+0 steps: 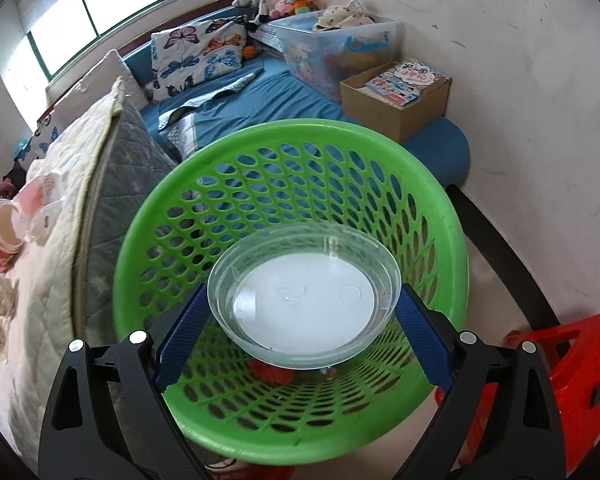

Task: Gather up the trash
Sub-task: 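Carry the flat clear lid over the green basket and open the right tool, then carry the clear dome lid over the green basket and open the left tool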

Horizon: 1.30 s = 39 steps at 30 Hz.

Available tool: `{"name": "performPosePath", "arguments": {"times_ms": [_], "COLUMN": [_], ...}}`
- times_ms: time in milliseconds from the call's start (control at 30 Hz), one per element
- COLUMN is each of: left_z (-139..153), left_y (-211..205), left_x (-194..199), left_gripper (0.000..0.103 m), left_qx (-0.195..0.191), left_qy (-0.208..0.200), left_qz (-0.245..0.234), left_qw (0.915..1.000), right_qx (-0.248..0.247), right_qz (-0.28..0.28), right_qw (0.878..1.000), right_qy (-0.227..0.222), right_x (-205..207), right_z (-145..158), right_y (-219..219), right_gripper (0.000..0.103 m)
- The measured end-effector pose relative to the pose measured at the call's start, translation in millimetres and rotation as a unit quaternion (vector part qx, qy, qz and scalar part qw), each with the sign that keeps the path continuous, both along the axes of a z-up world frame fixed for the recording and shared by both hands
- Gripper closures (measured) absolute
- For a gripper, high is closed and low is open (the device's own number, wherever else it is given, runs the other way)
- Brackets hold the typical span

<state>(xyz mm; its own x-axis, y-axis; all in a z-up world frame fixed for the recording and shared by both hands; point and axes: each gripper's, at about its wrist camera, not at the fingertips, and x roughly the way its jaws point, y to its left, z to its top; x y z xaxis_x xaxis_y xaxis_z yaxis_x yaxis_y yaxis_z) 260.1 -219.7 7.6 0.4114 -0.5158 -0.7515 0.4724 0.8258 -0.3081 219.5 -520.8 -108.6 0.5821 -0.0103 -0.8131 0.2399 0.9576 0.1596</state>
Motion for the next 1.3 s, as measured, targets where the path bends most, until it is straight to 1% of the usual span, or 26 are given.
{"name": "performPosePath", "arguments": {"times_ms": [167, 400, 600, 700, 800, 900, 1300], "left_z": [-3.7, -10.8, -15.3, -19.6, -25.2, -29.7, -52.2], "left_y": [-14.7, -32.8, -54.1, -69.4, -85.4, -99.7, -148.0], "left_x": [-5.1, -9.6, -14.4, -17.1, -18.0, -18.2, -16.3], "left_gripper": [0.047, 0.047, 0.047, 0.047, 0.047, 0.047, 0.046], "left_qx": [0.003, 0.009, 0.013, 0.017, 0.022, 0.028, 0.050], "left_qy": [0.004, 0.011, 0.014, 0.016, 0.022, 0.027, 0.047], "left_qz": [-0.014, -0.032, -0.051, -0.062, -0.073, -0.080, -0.103], "left_qw": [0.9999, 0.9994, 0.9985, 0.9978, 0.9969, 0.9960, 0.9923], "right_qx": [-0.017, -0.009, -0.003, -0.010, -0.014, -0.029, -0.034], "right_qz": [-0.007, -0.013, -0.013, -0.012, -0.008, -0.007, -0.007], "right_qw": [1.000, 1.000, 0.999, 0.999, 0.999, 0.999, 0.998], "right_qy": [0.001, -0.014, -0.035, -0.041, -0.043, -0.044, -0.056], "right_x": [2.5, -4.6, -26.6, -39.1, -48.9, -56.7, -87.8], "right_z": [-5.3, 1.5, 20.6, 27.2, 31.2, 35.1, 43.7], "right_y": [-3.5, -9.6, -13.0, -12.7, -11.1, -11.2, -12.5], "right_gripper": [0.011, 0.011, 0.011, 0.011, 0.011, 0.011, 0.011]}}
